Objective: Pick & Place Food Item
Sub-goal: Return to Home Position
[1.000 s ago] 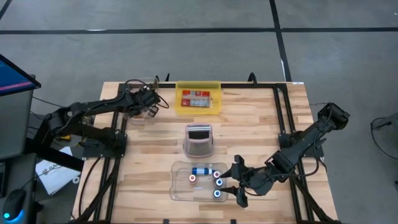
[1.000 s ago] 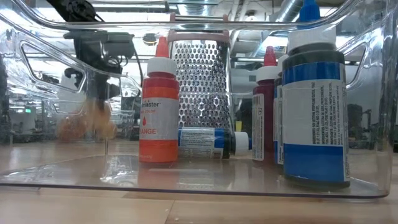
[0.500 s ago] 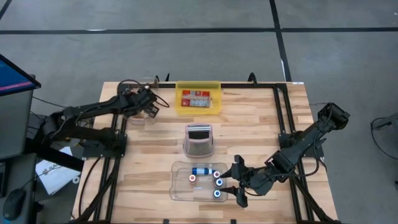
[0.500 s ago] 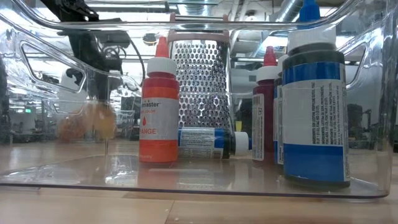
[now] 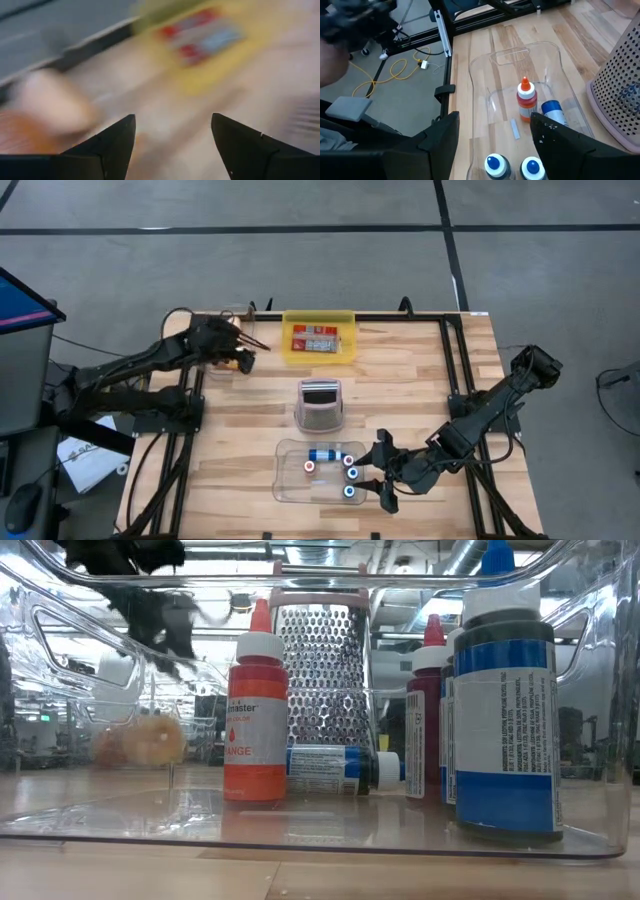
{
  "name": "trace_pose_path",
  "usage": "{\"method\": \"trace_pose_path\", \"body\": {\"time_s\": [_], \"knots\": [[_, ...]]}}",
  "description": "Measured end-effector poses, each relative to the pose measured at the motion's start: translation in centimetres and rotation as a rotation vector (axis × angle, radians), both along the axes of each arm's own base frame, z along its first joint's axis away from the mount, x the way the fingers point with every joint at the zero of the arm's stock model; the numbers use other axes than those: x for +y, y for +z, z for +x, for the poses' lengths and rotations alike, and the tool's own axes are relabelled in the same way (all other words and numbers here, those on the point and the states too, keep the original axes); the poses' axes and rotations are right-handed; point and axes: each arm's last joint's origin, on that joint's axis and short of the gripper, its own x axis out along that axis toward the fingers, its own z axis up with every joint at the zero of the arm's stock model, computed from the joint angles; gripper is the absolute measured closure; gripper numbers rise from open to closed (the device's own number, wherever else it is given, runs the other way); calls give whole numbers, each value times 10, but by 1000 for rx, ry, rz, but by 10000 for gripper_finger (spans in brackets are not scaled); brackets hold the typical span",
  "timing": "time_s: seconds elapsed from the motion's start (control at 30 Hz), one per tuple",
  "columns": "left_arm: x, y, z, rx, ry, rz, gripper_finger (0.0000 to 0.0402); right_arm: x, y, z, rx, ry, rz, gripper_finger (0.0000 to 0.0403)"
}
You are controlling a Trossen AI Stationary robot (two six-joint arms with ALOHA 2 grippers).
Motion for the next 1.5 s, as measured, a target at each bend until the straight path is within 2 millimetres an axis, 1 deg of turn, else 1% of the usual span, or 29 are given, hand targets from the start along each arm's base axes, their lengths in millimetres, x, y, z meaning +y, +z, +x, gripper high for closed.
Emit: {"method": "trace_pose_path", "body": {"time_s": [0.13,0.23,0.33,0.37,0.47,0.57,0.63,0.9,1.1,1.27,1.5], "knots": [[-21,19,5,-228,-268,-43,153,2,0,-2,-2,-3,-11,168],[-42,33,5,-349,-475,-35,160,6,0,-6,-10,-5,-24,168],[-63,39,2,-458,-630,-18,165,10,0,-10,-20,-13,-31,168],[-70,37,0,-499,-674,-9,167,12,0,-11,-23,-18,-29,168],[-90,23,-2,-633,-818,34,170,17,0,-16,-33,-26,-28,168],[-108,2,-7,-746,-993,157,172,20,0,-20,-43,-43,-21,168],[-115,-11,-13,-802,-1057,210,172,23,1,-22,-49,-47,-11,168],[-113,-40,-38,-871,-1065,287,170,26,2,-25,-72,-81,-7,168],[-111,-50,-52,-933,-1058,322,169,25,2,-25,-84,-101,-15,168],[-110,-60,-56,-895,-1053,331,169,29,0,-28,-97,-108,-52,168],[-109,-75,-53,-839,-1015,335,169,35,-10,-38,-110,-113,-75,168]]}}
